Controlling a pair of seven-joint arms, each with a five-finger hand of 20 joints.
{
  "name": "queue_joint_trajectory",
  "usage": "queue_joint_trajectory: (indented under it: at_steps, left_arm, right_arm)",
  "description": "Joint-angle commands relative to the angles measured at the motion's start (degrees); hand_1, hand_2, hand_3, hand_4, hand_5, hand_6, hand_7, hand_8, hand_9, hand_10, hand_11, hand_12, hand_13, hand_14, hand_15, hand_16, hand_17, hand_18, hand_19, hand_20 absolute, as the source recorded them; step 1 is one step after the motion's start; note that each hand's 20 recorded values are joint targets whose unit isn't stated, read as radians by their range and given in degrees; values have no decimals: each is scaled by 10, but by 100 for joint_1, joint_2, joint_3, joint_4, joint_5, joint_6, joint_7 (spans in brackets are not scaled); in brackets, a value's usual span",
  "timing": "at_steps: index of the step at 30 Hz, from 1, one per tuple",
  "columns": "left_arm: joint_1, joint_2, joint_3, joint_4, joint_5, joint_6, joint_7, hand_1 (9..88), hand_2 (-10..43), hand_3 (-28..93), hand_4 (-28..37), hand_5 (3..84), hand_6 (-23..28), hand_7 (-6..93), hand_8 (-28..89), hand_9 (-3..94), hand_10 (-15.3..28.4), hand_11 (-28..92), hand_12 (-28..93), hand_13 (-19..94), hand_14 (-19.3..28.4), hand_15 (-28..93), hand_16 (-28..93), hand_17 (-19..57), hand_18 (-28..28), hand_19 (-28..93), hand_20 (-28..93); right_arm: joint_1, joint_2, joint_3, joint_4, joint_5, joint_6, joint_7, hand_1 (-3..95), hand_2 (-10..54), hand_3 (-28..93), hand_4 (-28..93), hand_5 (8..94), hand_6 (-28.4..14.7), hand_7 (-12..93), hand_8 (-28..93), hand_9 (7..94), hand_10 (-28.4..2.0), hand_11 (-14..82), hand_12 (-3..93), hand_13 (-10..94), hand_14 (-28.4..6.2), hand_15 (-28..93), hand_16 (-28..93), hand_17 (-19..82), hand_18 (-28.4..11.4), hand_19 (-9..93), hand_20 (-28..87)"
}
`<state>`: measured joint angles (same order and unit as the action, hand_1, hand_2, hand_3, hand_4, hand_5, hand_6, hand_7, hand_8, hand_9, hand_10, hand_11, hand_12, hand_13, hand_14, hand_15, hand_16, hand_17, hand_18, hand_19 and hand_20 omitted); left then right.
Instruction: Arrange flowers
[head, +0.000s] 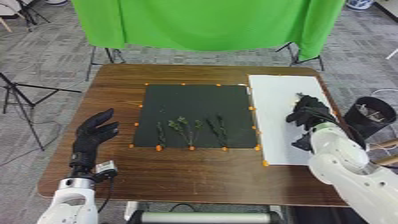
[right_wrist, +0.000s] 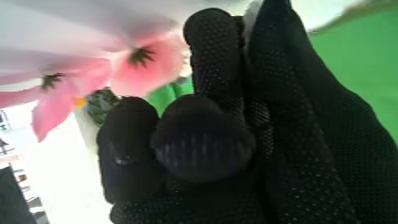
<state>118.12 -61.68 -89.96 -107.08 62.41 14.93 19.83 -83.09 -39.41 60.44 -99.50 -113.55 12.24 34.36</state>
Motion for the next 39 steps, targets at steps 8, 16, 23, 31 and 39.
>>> queue_joint_trajectory:
  at_steps: [8,16,23,31,39]
  left_arm:
    - [203,308,-221,-64,-455,297,113,523,-95,671,-76,430,-16,250,-128,328,93,230,101,373,132,286,-7,159,125,285,287]
    - [315,458,-387,-22,-1106,695,352,513,-85,678,-77,436,-16,257,-130,341,96,236,102,385,133,297,-5,158,125,278,283]
    - [198,467,-230,80,-1564,692,541,453,60,698,-136,478,-14,235,-126,368,104,223,98,400,141,304,-10,159,129,267,277]
    - [-134,471,144,210,-1881,780,790,358,227,685,-250,529,20,185,-106,408,119,199,96,419,159,297,-6,150,136,242,254]
    - [-397,418,439,278,-1957,823,912,338,257,660,-280,532,37,169,-105,420,135,188,96,430,175,303,-3,137,145,244,252]
  right_arm:
    - [431,187,53,-785,292,259,-421,640,-95,602,-158,798,-22,227,128,922,-93,117,444,937,-13,604,280,681,-114,932,455]
    - [2286,-210,-1440,-932,683,42,-993,638,-95,605,-159,797,-22,227,130,923,-95,115,445,937,-10,605,278,682,-109,932,452]
    - [3768,-1060,-3291,-640,1093,-209,-1466,632,-95,613,-161,795,-17,234,129,922,-93,112,444,937,-8,605,276,686,-102,932,443]
    - [4328,-1998,-4490,-164,1057,-611,-1729,631,-95,619,-167,794,-14,238,128,923,-91,108,440,937,-6,614,268,693,-97,932,453]
    - [4480,-2560,-4999,313,759,-357,-1812,645,-95,611,-168,791,-9,239,140,923,-91,102,432,937,-14,620,263,695,-103,932,468]
